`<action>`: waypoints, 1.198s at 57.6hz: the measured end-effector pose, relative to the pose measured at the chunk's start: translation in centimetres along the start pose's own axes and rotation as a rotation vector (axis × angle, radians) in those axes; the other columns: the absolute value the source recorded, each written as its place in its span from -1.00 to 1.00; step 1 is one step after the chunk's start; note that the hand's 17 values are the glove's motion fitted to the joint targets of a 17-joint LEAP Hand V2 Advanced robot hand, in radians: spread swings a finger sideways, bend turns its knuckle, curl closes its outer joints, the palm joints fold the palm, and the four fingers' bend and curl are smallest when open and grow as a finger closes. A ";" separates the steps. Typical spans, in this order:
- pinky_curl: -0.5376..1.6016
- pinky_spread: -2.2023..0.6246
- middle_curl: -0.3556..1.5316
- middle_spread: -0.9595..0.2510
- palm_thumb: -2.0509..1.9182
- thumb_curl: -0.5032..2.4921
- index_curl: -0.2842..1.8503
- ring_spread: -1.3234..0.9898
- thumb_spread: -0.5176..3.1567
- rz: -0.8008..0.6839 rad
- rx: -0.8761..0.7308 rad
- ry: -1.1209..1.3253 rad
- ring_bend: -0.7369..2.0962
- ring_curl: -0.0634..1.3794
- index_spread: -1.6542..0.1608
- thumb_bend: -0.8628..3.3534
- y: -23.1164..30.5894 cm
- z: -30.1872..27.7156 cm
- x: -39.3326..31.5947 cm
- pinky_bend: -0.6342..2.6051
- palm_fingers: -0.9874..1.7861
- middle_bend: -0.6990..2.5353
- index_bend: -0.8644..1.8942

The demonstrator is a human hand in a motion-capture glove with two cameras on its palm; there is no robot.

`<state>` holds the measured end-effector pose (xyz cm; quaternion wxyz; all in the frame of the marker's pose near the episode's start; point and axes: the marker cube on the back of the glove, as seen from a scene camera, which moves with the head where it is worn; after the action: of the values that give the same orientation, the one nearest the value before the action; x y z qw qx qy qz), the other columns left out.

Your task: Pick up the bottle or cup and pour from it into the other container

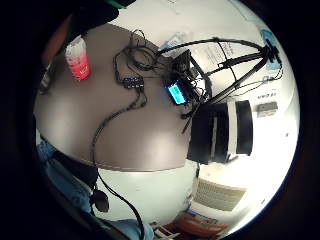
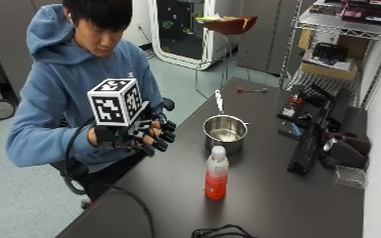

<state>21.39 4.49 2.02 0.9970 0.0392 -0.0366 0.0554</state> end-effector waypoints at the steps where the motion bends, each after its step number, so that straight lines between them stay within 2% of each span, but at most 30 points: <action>1: -0.24 0.72 -0.29 0.60 0.36 -0.40 -0.54 0.20 -0.19 0.000 0.003 -0.011 -0.19 -0.53 0.43 -0.61 0.0 0.1 0.4 -0.23 -0.12 -0.45 -0.29; 27: -0.22 0.72 -0.29 0.60 0.32 -0.42 -0.55 0.21 -0.22 -0.020 0.055 -0.338 -0.16 -0.51 0.42 -0.61 -3.1 2.9 8.8 -0.18 -0.24 -0.45 -0.28; 49: -0.24 0.72 -0.28 0.60 0.34 -0.42 -0.54 0.21 -0.23 -0.104 -0.015 -0.528 -0.16 -0.51 0.42 -0.60 -6.7 5.7 7.6 -0.19 -0.24 -0.44 -0.27; 61: -0.24 0.72 -0.27 0.59 0.35 -0.42 -0.53 0.21 -0.24 -0.153 0.023 -0.583 -0.16 -0.51 0.42 -0.61 -8.9 7.0 6.0 -0.19 -0.24 -0.45 -0.27; 69: -0.24 0.72 -0.27 0.60 0.35 -0.42 -0.53 0.20 -0.24 -0.156 0.067 -0.726 -0.16 -0.51 0.42 -0.61 -10.9 8.6 4.6 -0.19 -0.23 -0.44 -0.27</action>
<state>26.61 -6.52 10.12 0.9185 0.0917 -0.3828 -0.0373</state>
